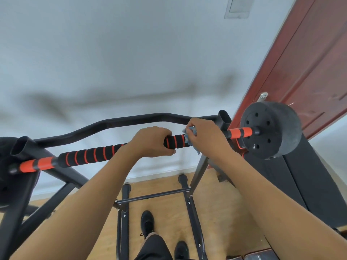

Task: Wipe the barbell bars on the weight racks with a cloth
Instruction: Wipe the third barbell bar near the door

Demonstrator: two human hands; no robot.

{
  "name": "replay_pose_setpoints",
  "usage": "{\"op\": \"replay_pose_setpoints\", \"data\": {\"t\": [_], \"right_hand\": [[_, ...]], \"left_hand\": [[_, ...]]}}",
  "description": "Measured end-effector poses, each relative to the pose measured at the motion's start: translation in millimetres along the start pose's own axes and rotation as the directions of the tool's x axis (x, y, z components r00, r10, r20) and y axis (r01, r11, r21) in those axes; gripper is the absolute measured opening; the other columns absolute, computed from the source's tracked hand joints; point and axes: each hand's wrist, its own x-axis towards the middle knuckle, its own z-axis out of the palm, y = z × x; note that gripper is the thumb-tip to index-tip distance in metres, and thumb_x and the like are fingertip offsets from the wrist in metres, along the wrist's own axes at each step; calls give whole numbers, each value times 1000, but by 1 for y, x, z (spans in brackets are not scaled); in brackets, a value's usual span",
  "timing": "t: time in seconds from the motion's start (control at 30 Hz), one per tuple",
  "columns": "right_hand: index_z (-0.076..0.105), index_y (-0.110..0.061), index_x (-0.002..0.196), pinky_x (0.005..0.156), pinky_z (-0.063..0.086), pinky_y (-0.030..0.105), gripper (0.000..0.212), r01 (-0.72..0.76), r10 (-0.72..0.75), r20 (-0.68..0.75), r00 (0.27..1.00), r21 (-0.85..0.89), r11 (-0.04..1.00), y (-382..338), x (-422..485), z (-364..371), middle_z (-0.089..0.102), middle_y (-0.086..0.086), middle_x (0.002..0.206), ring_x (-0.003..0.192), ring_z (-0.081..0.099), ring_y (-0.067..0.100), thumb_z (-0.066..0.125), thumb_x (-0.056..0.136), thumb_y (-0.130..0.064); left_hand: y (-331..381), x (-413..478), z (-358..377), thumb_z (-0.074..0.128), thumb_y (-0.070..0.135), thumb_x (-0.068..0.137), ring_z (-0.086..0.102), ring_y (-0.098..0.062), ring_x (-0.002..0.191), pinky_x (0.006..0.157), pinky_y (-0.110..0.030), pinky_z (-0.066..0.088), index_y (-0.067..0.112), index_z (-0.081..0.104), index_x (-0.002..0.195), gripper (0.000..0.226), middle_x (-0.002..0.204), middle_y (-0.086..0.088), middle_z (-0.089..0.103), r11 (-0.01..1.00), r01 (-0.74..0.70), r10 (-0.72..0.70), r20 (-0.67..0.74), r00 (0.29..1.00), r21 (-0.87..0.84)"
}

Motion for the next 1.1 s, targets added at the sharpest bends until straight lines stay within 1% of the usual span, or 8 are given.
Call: {"op": "replay_pose_setpoints", "data": {"t": [0.17,0.27,0.43,0.6,0.73,0.87,1.0,1.1], "right_hand": [[52,-16,95,66,55,35,13,22,-12,56,998,-184,983,-17,-3,16,49,-4,78,69,60,21,60,87,-9],[41,-18,93,71,54,32,22,71,-57,113,992,-127,989,-9,-17,26,41,-9,77,77,60,19,59,91,-8],[57,-20,104,74,56,41,9,71,-59,185,981,-56,996,4,-64,27,59,-1,102,84,62,21,50,101,-16],[62,-22,115,79,52,25,17,10,-11,7,1000,179,984,9,-69,6,64,-10,100,87,63,10,52,103,-29],[60,-19,112,71,52,19,14,33,-12,-130,991,159,987,-3,-26,-11,61,-12,91,81,62,6,58,101,-28],[59,-18,103,80,57,35,14,-15,18,86,996,-32,999,-8,8,5,61,-2,98,88,65,17,67,93,-21],[57,-16,102,72,57,36,12,25,-28,-27,999,-81,996,-4,-4,19,56,-1,91,77,61,17,56,101,-28],[54,-12,96,69,53,35,13,109,-111,-76,991,-28,994,0,-21,22,52,-2,86,76,57,20,54,102,-23]], "left_hand": [[11,1,24,64,58,91,57,-11,59,56,-26,40,26,53,76,37,68,8,61,984,139,-112,-219,969,108],[11,6,26,67,50,89,56,-10,55,54,-26,41,27,49,71,35,65,7,60,982,159,-134,-214,968,104],[11,6,20,73,47,84,55,-9,59,58,-27,42,27,59,88,25,71,6,60,986,147,-135,-140,981,78],[9,16,4,76,45,81,64,-15,61,60,-28,50,24,59,92,29,74,1,66,982,185,-179,108,978,-47],[5,25,-10,77,34,84,56,-15,50,54,-27,49,13,64,92,26,64,-1,64,939,248,-145,383,912,-237],[1,27,-21,79,38,85,58,-16,54,59,-28,50,11,66,85,30,68,-3,65,895,295,-73,541,838,-335],[-2,15,-10,86,52,78,68,-10,61,62,-26,54,24,69,85,33,71,6,72,949,15,29,136,990,-313],[-3,9,-1,83,59,78,68,-11,62,68,-32,59,29,70,82,33,66,5,70,965,-69,70,-3,998,-255]]}}
